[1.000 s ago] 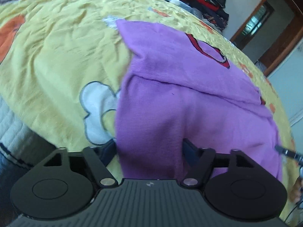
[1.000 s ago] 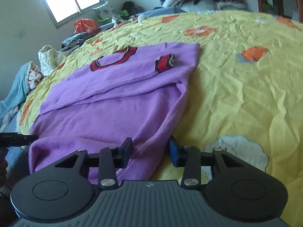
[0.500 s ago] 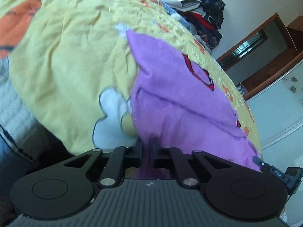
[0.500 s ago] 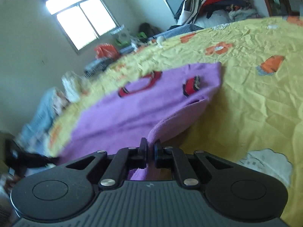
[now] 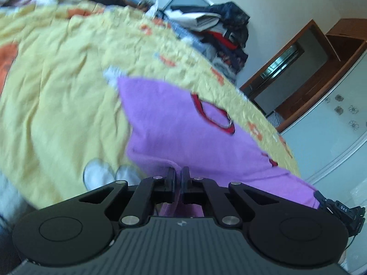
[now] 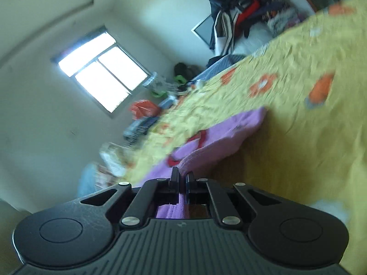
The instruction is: Fold small clothes
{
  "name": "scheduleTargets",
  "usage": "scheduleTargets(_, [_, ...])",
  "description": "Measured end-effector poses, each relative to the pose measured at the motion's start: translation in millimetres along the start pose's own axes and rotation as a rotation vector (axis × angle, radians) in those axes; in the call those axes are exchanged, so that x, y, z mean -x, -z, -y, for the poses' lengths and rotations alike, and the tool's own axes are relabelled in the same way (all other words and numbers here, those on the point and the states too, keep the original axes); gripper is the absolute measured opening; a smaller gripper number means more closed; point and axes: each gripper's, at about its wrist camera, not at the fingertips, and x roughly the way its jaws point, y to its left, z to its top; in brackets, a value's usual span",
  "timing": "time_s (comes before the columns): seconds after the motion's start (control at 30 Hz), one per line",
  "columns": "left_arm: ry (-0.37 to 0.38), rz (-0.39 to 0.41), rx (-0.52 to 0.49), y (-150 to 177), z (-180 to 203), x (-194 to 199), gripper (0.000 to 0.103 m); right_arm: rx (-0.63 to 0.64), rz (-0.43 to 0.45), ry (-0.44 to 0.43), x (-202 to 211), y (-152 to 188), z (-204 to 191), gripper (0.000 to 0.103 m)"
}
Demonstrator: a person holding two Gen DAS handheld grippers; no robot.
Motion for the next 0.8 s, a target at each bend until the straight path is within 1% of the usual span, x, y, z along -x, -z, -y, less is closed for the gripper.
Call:
scheduleTargets(0.03, [-0.024,0.007,-0.012,-5,-2,-4,0.003,-0.002,0.004,0.037,-1,-4,7,0.005])
scheduleTargets(0.07, [-0.027,-0.002,-0.014,-9,-7,-11,0.003,0.009,0.004,0.088,-4,-8,16,0.005])
scheduleTargets(0.1, [-0.037,-0.012,-0.016,-11,-13,-18,0.003,0.045,-0.027,0.132,-11,-10,23,0.006])
scheduleTargets(0.17, [-0.097,-0.046,-0.042,-9,-23,-31,0.003,0.002,-0.109,0.12,-23,-7,41,0.008])
scheduleTargets(0.2, [-0.095,-0.072,-0.043,-6,-29,-35,0.004,0.024,-0.14,0.16,-26,-4,40,0.012])
scheduleTargets(0.23, [-0.105,-0.077,-0.034,-1,-34,-33,0.004,0.028,-0.155,0.192,-25,0,38,0.02])
scheduleTargets(0.27, [-0.101,-0.073,-0.032,4,-38,-29,0.006,0.014,-0.161,0.198,-21,4,37,0.054])
scheduleTargets(0.3, [-0.088,-0.066,-0.045,10,-40,-22,0.019,-0.003,-0.166,0.186,-16,8,37,0.095])
scheduleTargets(0.33, [-0.079,-0.066,-0.052,15,-41,-16,0.031,-0.01,-0.152,0.177,-10,13,37,0.103])
scheduleTargets(0.37, [-0.071,-0.069,-0.051,21,-44,-10,0.059,-0.015,-0.129,0.174,-1,20,36,0.103])
scheduleTargets(0.4, [-0.061,-0.063,-0.063,28,-45,-3,0.073,-0.021,-0.131,0.167,3,27,35,0.103])
scheduleTargets(0.47, [-0.075,-0.059,-0.102,45,-45,7,0.071,-0.021,-0.144,0.166,9,39,31,0.103])
scheduleTargets(0.53, [-0.039,-0.087,-0.107,62,-48,8,0.072,-0.019,-0.154,0.19,8,51,29,0.103])
scheduleTargets(0.57, [-0.025,-0.102,-0.105,71,-50,7,0.076,-0.02,-0.156,0.19,5,55,28,0.103])
scheduleTargets(0.6, [-0.017,-0.117,-0.105,79,-51,3,0.082,-0.019,-0.15,0.187,1,59,27,0.103])
scheduleTargets(0.63, [-0.008,-0.128,-0.104,87,-52,-1,0.084,-0.013,-0.147,0.179,-4,63,25,0.103])
scheduleTargets(0.7, [0.024,-0.14,-0.071,97,-54,-8,0.089,0.058,-0.137,0.185,-16,71,15,0.103])
scheduleTargets(0.73, [0.052,-0.149,-0.043,101,-55,-11,0.089,0.105,-0.149,0.204,-23,74,7,0.103])
scheduleTargets(0.77, [0.073,-0.158,-0.03,104,-54,-15,0.084,0.154,-0.179,0.217,-30,77,-3,0.103])
scheduleTargets(0.8, [0.083,-0.168,-0.033,105,-50,-17,0.068,0.206,-0.222,0.208,-36,82,-13,0.103])
